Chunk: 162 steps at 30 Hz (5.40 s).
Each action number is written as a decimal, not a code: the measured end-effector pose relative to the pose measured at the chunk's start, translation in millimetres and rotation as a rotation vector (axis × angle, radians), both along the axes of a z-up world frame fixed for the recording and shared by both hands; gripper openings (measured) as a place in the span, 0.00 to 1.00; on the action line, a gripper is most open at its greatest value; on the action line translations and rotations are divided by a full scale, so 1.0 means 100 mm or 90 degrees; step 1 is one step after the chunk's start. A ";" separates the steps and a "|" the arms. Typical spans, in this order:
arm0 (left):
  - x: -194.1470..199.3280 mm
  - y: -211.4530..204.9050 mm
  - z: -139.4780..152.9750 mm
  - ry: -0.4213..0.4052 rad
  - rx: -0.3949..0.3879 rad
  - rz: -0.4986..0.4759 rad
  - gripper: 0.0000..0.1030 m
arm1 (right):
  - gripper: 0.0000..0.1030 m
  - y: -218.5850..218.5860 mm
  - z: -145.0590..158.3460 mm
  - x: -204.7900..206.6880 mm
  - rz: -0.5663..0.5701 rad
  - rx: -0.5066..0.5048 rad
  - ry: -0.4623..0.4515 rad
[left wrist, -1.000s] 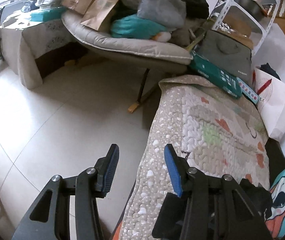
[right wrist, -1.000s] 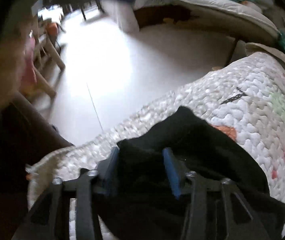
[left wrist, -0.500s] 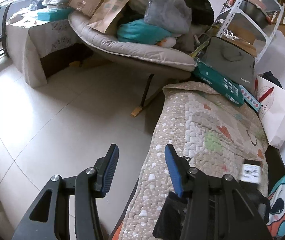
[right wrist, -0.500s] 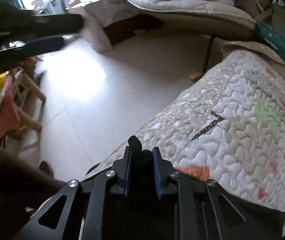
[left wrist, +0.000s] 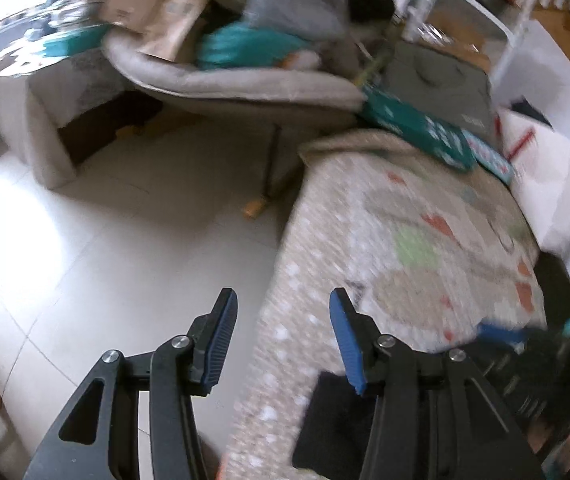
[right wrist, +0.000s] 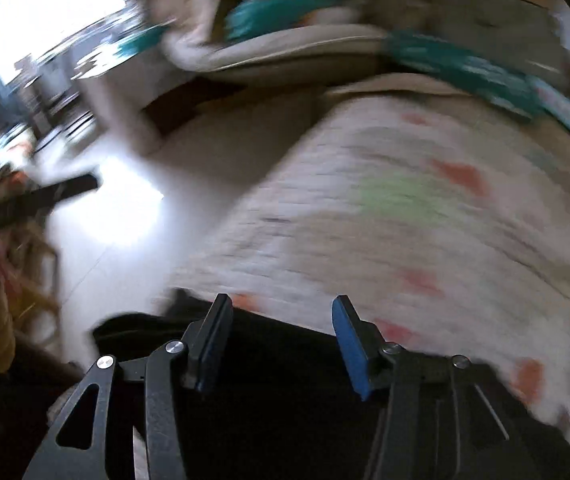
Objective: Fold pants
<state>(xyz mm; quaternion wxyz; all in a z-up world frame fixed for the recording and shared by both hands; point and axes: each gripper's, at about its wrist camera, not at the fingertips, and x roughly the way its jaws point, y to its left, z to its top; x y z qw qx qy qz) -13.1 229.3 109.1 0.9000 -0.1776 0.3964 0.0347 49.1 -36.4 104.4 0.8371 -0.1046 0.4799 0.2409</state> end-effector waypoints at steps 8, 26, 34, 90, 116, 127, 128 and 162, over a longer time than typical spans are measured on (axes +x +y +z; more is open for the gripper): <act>0.06 -0.69 -0.27 0.046 0.027 -0.103 0.46 | 0.55 -0.82 -0.10 0.22 -0.107 0.012 0.039; 0.22 -0.01 -0.73 0.182 -0.036 0.075 0.59 | 0.63 -1.24 -0.15 0.48 -0.244 -0.049 0.006; 0.09 0.10 -0.76 0.167 -0.144 0.077 0.59 | 0.64 -1.13 -0.05 0.00 -0.164 -0.014 0.029; -0.10 -1.30 -0.18 0.072 -0.261 -0.157 0.20 | 0.17 0.54 0.29 -0.13 0.191 -0.007 0.058; -0.39 -2.40 0.08 0.033 -0.143 -0.368 0.51 | 0.53 -1.95 0.31 -0.17 -0.173 0.091 0.061; -0.03 -2.06 -0.72 0.168 -0.216 -0.224 0.51 | 0.44 -1.50 -0.53 -0.39 -0.162 0.075 0.237; -0.03 -2.09 -0.75 0.166 -0.222 -0.227 0.51 | 0.43 -1.51 -0.49 -0.37 -0.166 0.078 0.230; 0.09 -1.49 -0.80 0.131 -0.237 -0.160 0.10 | 0.15 0.62 -0.36 0.50 -0.041 -0.085 0.199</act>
